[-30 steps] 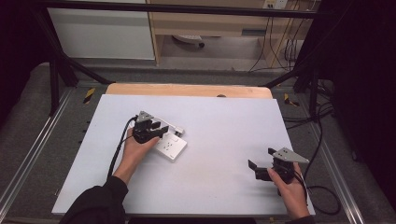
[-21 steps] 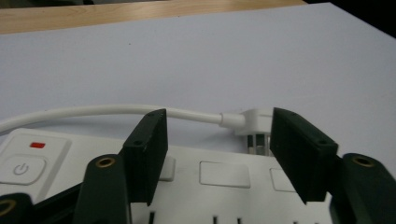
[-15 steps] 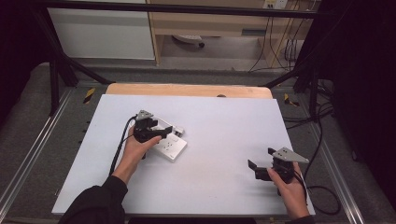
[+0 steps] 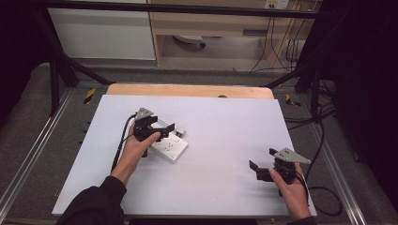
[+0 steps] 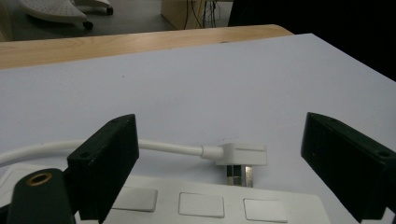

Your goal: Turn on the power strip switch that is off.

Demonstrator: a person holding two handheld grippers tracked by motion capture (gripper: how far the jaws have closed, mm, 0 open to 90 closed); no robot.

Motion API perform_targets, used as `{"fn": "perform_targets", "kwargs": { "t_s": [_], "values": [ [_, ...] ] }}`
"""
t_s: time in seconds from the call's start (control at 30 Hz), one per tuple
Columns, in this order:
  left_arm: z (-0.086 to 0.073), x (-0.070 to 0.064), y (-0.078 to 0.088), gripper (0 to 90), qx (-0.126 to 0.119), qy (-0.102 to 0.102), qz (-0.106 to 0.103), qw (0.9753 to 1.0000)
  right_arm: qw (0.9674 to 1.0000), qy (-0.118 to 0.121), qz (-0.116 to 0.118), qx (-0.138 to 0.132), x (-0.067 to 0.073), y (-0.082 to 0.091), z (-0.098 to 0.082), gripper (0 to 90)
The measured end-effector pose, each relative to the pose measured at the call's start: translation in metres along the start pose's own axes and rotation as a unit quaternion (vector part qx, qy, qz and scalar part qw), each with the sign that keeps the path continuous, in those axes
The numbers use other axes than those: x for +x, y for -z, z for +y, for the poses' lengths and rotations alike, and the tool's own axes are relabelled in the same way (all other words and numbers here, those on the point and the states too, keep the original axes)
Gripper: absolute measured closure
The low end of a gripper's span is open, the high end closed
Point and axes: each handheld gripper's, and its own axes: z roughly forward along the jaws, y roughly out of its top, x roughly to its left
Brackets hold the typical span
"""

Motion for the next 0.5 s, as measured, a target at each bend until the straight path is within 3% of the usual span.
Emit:
{"fn": "perform_targets", "kwargs": {
  "t_s": [0.4,0.5],
  "values": [
    [0.007,0.002,0.014,8.8,-0.014,0.008,-0.003,0.9999,1.0000,0.001,0.004,0.000,0.000,-0.001,0.000,2.7],
    [0.008,0.002,0.018,8.6,-0.014,-0.001,0.003,0.9999,1.0000,0.000,0.005,-0.001,0.000,-0.001,0.000,2.7]
  ]
}}
